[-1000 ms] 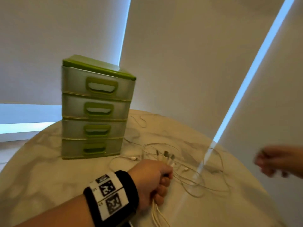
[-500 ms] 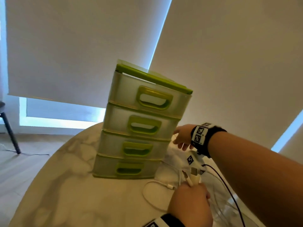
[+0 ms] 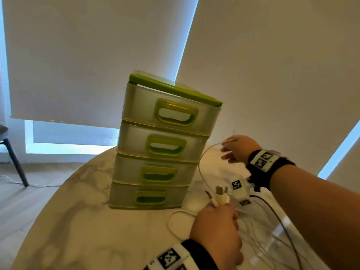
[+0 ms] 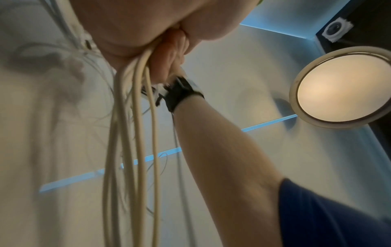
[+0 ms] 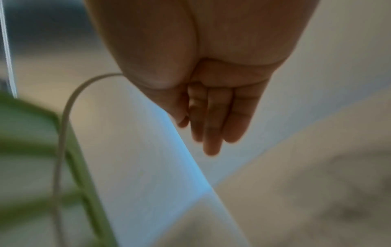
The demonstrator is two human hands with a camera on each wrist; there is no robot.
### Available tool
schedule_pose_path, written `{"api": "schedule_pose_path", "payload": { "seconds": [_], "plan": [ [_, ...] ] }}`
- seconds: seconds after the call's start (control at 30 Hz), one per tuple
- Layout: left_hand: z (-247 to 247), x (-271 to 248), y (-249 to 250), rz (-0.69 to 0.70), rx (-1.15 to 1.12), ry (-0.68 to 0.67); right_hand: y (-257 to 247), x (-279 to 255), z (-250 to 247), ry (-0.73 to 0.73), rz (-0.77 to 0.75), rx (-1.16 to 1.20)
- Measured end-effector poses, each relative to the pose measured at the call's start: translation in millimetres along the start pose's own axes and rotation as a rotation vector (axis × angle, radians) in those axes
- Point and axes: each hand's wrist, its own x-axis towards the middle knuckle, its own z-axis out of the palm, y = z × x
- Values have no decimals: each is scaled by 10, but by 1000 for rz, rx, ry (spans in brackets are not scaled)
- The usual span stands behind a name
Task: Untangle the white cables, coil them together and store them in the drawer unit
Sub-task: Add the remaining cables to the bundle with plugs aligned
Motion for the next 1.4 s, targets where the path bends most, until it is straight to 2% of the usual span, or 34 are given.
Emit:
{"api": "schedule_pose_path", "payload": {
  "seconds": [0.03,0.07,0.13,0.23,0.33,0.47,0.53,0.63,0.73,0.8,0.93,1.03,1.17,1.27,1.4],
  "plan": [
    [122,-34,-145,52,-44,41,-28,-148,-157,32,-28,136],
    [118,-67,-82,58,-41,69,-46,-332,-321,50,-62,270],
    [202,-152,-148,174,-40,41,-48,-781,-601,48,-136,525],
    [212,-173,-144,199,-86,6,33,-1456,-833,107,-223,878],
    [243,-298,-131,272,-70,-38,207,-1968,-948,220,-258,1123],
    [297,-451,-82,391,-114,-86,519,-2393,-1164,175,-288,1328],
    [313,-498,-85,438,-115,-86,714,-2459,-1197,169,-274,1320],
    [377,-541,-100,474,-82,-48,932,-2389,-1149,83,-198,1290],
    [523,-528,-68,495,14,-9,1017,-2279,-1103,119,-191,1241],
    [647,-483,-25,464,140,12,1018,-2257,-1041,122,-194,1099],
    [843,-398,40,336,263,43,999,-2281,-917,11,-225,805],
    [846,-366,-56,333,253,48,1054,-2276,-841,-51,-258,641],
    [695,-311,-226,294,298,36,1084,-2266,-682,-43,-280,283],
    [637,-284,-234,250,241,-34,1012,-2309,-573,-153,-326,180],
    [647,-276,-218,315,121,-49,964,-2322,-497,-246,-317,125]
  ]
}}
